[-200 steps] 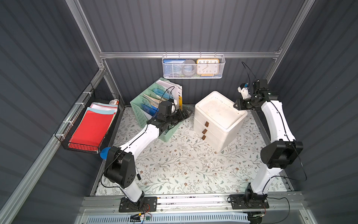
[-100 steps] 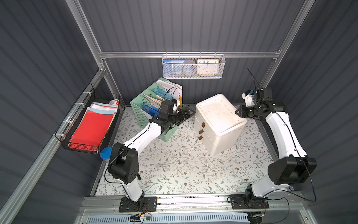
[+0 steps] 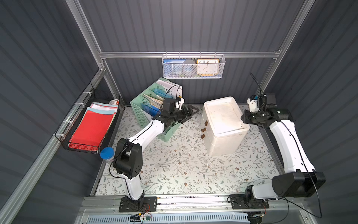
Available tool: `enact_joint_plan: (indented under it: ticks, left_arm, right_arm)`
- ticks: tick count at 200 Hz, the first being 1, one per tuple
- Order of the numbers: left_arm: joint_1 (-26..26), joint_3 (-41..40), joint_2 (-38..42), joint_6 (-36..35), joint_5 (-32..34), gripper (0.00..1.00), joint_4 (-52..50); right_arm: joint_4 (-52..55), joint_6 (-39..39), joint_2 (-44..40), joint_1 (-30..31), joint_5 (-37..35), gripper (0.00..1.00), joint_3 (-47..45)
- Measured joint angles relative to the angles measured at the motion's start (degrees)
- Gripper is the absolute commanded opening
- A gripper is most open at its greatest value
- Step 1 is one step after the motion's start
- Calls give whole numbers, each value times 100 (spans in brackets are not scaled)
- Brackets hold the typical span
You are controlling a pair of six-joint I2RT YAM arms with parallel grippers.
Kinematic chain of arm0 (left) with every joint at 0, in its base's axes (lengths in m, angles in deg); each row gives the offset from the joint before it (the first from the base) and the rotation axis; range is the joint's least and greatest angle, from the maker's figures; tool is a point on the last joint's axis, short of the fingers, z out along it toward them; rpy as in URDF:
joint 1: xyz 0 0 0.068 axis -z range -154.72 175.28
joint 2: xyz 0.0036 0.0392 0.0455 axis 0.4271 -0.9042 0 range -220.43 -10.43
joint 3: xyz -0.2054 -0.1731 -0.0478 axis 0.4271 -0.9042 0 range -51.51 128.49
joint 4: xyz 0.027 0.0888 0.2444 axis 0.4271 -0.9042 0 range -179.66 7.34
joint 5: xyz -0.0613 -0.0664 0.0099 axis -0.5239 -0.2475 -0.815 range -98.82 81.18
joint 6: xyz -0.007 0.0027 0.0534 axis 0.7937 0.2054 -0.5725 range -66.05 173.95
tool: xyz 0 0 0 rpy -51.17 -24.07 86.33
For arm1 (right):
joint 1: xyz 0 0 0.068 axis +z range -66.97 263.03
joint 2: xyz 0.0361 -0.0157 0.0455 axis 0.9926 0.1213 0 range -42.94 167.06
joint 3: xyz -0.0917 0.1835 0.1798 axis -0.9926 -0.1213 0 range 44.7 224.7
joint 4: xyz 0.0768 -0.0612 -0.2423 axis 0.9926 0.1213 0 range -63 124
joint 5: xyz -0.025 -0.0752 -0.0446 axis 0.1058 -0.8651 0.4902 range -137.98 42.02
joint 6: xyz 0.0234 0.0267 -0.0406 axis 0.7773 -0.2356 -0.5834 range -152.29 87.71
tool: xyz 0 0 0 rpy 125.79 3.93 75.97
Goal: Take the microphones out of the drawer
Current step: Adjust the storage box at the center of the board.
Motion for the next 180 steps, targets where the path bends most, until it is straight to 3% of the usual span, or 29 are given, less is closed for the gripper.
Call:
enact_joint_plan:
  ticks: [23, 77, 119, 180]
  left_arm:
    - [0, 37, -120, 87, -221, 95, 116]
    - [0, -101, -551, 1019, -966, 65, 1180]
    - [39, -339, -1036, 1958, -1257, 58, 2216]
    - [345, -133, -1694, 2977, -1325, 56, 3152]
  right_arm:
    - [186, -11, -94, -79, -243, 0, 0]
    - [304, -37, -153, -511, -417, 1, 2]
    - [293, 2, -153, -540, -415, 1, -2]
    - [264, 15, -153, -568, -345, 2, -20]
